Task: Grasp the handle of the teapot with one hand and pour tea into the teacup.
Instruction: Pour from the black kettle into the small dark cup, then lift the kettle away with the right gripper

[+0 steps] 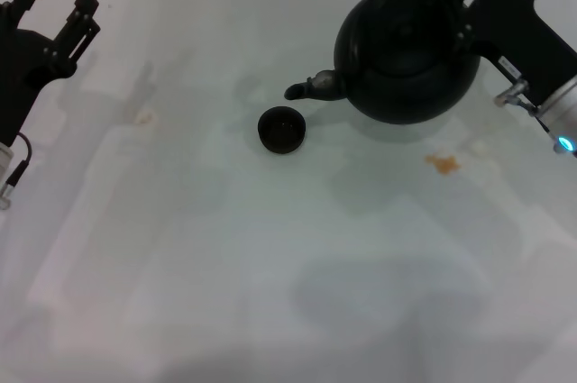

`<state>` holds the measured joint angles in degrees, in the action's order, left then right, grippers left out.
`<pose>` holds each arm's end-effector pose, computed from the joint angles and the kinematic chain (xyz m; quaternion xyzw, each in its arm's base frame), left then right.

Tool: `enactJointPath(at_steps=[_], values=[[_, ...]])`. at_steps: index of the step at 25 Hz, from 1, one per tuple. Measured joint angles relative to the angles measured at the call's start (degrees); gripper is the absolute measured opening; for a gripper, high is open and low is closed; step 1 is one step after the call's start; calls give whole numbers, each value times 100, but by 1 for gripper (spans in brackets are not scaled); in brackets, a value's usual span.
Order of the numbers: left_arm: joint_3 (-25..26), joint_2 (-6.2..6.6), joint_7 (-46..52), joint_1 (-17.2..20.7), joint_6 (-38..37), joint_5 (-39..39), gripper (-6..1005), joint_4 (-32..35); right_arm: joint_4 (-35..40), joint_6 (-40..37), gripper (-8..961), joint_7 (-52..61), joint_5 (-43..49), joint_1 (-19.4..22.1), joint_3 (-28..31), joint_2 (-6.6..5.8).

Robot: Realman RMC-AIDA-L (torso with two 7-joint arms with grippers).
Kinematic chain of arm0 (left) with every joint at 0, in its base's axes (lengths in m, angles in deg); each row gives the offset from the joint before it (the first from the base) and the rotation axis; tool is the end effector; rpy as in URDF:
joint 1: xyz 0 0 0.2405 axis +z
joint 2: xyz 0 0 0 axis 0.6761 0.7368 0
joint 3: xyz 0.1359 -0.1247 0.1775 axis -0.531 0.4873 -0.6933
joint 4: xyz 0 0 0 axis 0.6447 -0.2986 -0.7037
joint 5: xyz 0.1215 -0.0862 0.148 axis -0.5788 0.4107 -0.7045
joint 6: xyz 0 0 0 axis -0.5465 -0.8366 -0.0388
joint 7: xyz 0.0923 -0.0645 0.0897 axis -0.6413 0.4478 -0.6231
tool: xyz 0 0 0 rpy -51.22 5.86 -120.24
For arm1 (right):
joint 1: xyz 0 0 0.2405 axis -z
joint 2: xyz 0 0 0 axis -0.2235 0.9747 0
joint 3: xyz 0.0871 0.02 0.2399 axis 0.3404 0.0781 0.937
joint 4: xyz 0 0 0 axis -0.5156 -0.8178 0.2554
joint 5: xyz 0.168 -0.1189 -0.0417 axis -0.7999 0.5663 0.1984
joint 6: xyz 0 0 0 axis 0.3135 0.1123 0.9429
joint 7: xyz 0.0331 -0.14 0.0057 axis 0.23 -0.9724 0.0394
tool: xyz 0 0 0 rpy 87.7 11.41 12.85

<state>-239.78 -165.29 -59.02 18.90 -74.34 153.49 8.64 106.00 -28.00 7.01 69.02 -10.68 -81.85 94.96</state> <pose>-0.3193 0.2990 -0.0175 -0.7124 -0.2530 -0.4072 0.5125 0.2691 0.3218 -0.0375 -0.8022 0.1159 0.3715 0.4529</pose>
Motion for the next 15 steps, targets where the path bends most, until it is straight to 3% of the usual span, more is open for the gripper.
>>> enactJointPath(at_steps=[4, 15], values=[[0, 0, 4, 4, 0, -13, 862, 9, 217, 221, 163, -664, -20, -12, 2, 10], [0, 9, 13, 25, 6, -20, 862, 141, 279, 243, 162, -1075, -37, -25, 62, 31]])
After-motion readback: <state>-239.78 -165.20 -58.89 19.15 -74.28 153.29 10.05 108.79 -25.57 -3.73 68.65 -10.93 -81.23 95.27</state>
